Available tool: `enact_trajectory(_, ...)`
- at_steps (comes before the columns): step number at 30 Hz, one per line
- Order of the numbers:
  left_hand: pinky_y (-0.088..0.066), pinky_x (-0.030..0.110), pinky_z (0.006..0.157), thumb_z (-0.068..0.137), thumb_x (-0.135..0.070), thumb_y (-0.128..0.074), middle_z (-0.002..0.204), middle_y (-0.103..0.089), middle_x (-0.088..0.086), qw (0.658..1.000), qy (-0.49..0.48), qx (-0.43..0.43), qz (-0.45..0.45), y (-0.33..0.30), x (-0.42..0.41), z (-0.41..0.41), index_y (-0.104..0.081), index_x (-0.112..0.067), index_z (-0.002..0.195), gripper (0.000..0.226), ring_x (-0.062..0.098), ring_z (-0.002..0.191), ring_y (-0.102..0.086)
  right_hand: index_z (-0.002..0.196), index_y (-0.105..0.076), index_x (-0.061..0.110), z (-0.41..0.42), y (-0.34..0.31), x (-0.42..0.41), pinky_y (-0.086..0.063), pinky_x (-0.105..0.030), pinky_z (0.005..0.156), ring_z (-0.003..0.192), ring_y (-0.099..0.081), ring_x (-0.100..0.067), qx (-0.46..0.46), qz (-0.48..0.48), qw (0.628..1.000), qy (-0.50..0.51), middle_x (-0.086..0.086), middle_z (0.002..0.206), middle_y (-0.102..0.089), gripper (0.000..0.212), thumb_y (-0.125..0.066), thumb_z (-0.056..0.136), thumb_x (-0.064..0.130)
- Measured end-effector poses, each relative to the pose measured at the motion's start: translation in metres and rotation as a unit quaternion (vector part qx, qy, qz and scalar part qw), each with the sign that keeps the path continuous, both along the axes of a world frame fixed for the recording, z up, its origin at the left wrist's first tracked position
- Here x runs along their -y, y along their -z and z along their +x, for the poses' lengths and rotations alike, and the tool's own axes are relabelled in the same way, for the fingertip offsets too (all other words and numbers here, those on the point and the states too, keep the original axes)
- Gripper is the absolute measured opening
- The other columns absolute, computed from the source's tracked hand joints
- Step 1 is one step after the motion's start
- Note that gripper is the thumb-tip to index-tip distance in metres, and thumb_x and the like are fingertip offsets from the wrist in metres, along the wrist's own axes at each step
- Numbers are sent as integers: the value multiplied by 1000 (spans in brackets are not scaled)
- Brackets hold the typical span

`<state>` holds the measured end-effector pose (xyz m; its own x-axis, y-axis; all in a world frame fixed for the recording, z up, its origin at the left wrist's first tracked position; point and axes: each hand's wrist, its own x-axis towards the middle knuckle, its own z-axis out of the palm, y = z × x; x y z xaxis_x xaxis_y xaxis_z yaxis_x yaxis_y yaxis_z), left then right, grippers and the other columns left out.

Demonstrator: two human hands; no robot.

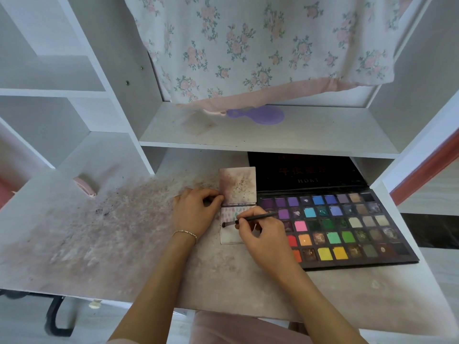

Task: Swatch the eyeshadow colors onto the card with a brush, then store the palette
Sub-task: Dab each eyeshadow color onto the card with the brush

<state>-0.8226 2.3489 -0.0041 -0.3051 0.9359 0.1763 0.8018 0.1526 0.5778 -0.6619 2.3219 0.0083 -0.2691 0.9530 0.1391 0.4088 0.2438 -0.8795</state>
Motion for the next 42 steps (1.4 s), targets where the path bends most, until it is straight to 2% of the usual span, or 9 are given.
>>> enact_trajectory(16,-26,29,82,85,-36,-59,93,-67,-8,1000,-3,2,1,-1,0,1,-71,-30,91,14,18,98,-50,83,-60,18,1,1,-1,-46,-22,70,77,-54,-4,15,2,1000,-7,12,76,-58,7,-55,85,13)
enact_trajectory(22,-33,34,87,86,-37,-58,94,-67,-8,1000,-1,3,-3,-2,0,1,-71,-30,92,16,18,97,-52,82,-58,21,0,2,-1,-47,-21,71,78,-54,-3,18,-5,1000,-10,14,77,-57,9,-55,85,14)
enact_trajectory(27,-34,36,90,86,-37,-58,96,-67,-7,1000,0,1,-5,-3,0,2,-71,-29,94,17,18,98,-52,84,-59,20,0,3,-2,-47,-22,72,80,-55,-5,13,-5,1000,-11,10,79,-60,7,-55,86,14)
enact_trajectory(30,-35,37,91,86,-37,-58,97,-67,-7,1000,-1,2,-8,-3,0,2,-71,-29,94,17,18,99,-52,83,-59,20,0,3,-2,-47,-21,70,79,-54,-4,14,-4,1000,-10,14,77,-57,7,-55,85,14)
enact_trajectory(35,-30,34,89,86,-38,-57,97,-66,-7,1000,-3,-3,-14,-3,-1,2,-70,-30,94,17,18,101,-50,85,-60,18,0,3,-2,-49,-27,73,81,-56,-8,12,2,1000,-13,6,81,-62,7,-55,86,13)
enact_trajectory(39,-31,33,88,86,-38,-57,96,-66,-7,1000,-2,-1,-15,-3,-1,1,-70,-30,95,17,19,100,-50,82,-56,33,3,0,0,-47,-16,65,75,-58,-5,-69,27,997,22,6,79,-63,28,-55,86,6)
enact_trajectory(42,-30,33,87,86,-38,-58,97,-67,-7,1000,-2,4,-14,-3,-1,1,-70,-31,94,16,19,100,-50,91,-56,37,6,-3,3,-49,-15,74,86,-62,-6,-131,50,988,62,3,90,-65,38,-52,88,0)
